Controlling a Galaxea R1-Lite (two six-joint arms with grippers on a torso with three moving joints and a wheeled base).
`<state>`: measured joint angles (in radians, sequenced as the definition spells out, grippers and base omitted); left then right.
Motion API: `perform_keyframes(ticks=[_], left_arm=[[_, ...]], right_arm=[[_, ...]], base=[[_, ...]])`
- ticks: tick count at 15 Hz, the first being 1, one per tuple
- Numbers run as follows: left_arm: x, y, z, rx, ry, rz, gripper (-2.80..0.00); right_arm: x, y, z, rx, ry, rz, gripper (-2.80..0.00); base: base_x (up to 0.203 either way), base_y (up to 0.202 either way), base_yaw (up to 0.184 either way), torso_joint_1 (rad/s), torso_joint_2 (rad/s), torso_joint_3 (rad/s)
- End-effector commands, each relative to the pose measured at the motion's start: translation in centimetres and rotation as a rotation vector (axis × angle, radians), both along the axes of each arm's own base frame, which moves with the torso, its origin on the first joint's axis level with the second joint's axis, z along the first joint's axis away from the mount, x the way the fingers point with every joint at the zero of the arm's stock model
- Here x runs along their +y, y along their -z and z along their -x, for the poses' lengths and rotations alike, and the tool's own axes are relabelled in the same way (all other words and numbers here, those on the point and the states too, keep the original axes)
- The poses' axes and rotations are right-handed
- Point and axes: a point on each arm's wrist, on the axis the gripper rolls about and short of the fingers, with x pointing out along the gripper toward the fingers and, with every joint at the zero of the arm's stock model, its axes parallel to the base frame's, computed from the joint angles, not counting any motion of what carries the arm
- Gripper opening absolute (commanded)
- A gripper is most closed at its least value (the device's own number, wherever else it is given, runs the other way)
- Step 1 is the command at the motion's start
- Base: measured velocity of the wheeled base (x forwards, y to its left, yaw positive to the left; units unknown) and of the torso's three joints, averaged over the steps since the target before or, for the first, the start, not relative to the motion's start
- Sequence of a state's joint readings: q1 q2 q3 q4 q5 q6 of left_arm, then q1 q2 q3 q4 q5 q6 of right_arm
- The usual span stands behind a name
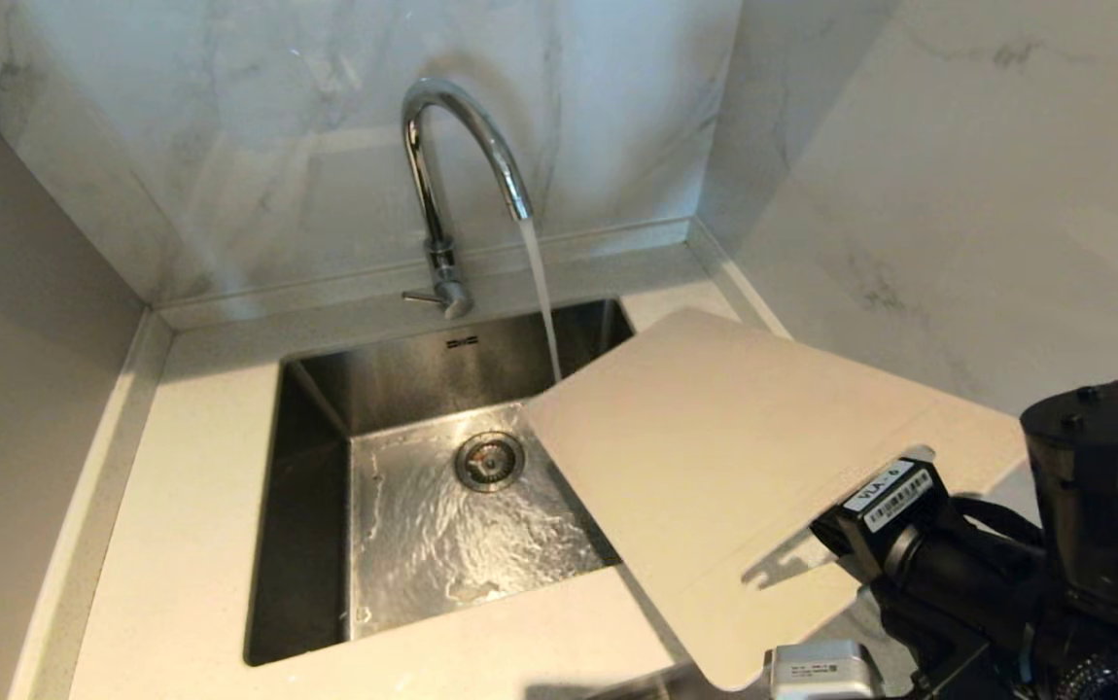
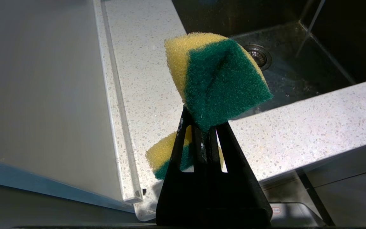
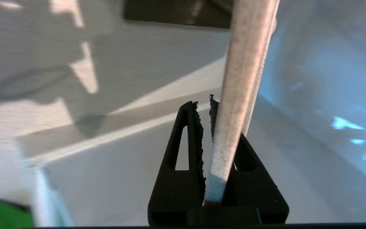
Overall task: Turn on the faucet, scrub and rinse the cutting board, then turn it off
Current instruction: Pick up the cutting board
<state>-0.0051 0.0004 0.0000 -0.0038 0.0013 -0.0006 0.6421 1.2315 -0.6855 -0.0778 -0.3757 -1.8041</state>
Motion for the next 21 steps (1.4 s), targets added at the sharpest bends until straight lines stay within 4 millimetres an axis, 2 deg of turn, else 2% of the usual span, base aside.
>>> perform_keyframes(ticks=[1, 9, 14, 21], left_arm=[[0.0, 0.0, 0.0, -0.003, -0.001, 0.001, -2.8], [0.0, 0.0, 0.0, -0.003, -0.001, 0.0, -2.8], [0.0, 0.0, 0.0, -0.004, 0.0, 0.0, -2.8], [0.0, 0.0, 0.0, -0.004, 0.0, 0.001, -2.8]], right_arm=[[-0.2, -0.3, 0.2, -0.028, -0.011, 0.017, -2.8], [-0.4, -1.7, 0.6, -0.055, -0.058, -0.01, -2.8], [-0.6, -2.7, 1.3, -0.032, -0.159, -0.004, -2.8], [-1.2, -3.5, 2.5, -0.096, -0.338, 0.053, -2.8]], base=[[0.0, 0.0, 0.0, 0.0, 0.0, 0.0], [0.0, 0.0, 0.0, 0.0, 0.0, 0.0], [0.0, 0.0, 0.0, 0.0, 0.0, 0.0], [0.0, 0.0, 0.0, 0.0, 0.0, 0.0]])
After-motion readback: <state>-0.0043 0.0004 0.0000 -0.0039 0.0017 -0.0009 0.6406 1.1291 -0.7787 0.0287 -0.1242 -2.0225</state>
